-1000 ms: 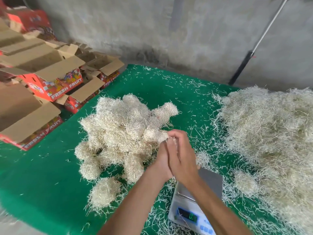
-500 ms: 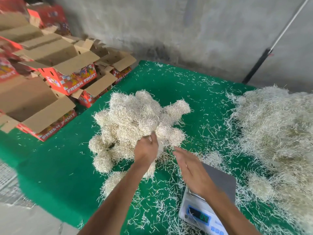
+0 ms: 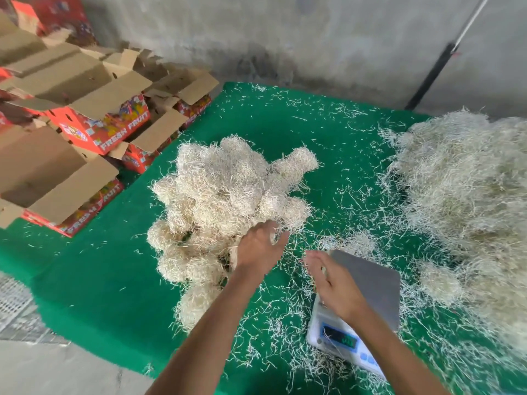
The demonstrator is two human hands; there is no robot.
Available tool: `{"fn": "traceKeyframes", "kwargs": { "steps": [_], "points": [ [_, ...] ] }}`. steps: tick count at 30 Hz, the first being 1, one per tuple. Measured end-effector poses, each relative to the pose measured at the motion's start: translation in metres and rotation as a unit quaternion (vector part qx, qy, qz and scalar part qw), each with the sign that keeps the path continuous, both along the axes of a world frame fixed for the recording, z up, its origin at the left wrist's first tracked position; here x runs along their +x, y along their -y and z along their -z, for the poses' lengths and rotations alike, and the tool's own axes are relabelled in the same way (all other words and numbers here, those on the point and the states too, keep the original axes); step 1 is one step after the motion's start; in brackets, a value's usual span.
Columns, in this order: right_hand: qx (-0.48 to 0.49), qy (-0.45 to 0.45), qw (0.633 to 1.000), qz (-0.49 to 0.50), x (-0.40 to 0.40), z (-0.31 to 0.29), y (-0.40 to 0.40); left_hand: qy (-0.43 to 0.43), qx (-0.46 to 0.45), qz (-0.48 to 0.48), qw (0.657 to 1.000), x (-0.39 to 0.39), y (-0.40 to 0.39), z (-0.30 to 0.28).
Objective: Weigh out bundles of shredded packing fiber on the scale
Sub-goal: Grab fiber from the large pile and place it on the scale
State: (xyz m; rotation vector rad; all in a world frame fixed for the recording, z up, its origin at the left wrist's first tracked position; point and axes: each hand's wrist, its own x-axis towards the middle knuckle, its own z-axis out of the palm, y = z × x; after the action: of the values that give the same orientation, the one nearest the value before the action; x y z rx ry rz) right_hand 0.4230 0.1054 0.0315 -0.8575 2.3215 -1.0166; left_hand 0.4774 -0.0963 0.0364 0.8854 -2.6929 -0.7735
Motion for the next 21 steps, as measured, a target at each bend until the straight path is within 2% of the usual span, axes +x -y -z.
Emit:
{"fn": "traceKeyframes", "kwargs": {
  "steps": [3,7,12,19,21],
  "points": [
    [-0.016,-0.016,0.998,0.051,-0.02,0.003,-0.025,0.01,0.008,0.054,0.998,-0.036,-0.039,0.001],
    [-0.055,-0.026,0.983,0.175,-0.051,0.012,-0.087,0.003,0.047,0.149,0.988,-0.087,-0.105,0.004],
    [-0.03,0.007,0.948,0.318,-0.087,0.025,-0.173,0.03,0.038,0.27,0.962,-0.146,-0.191,0.012],
    [0.013,-0.032,0.922,0.386,-0.152,0.028,-0.268,0.141,0.078,0.335,0.929,-0.234,-0.285,0.035],
    [0.038,-0.083,0.917,0.389,-0.177,0.022,-0.288,0.13,0.103,0.349,0.922,-0.259,-0.315,0.038]
  ]
}}
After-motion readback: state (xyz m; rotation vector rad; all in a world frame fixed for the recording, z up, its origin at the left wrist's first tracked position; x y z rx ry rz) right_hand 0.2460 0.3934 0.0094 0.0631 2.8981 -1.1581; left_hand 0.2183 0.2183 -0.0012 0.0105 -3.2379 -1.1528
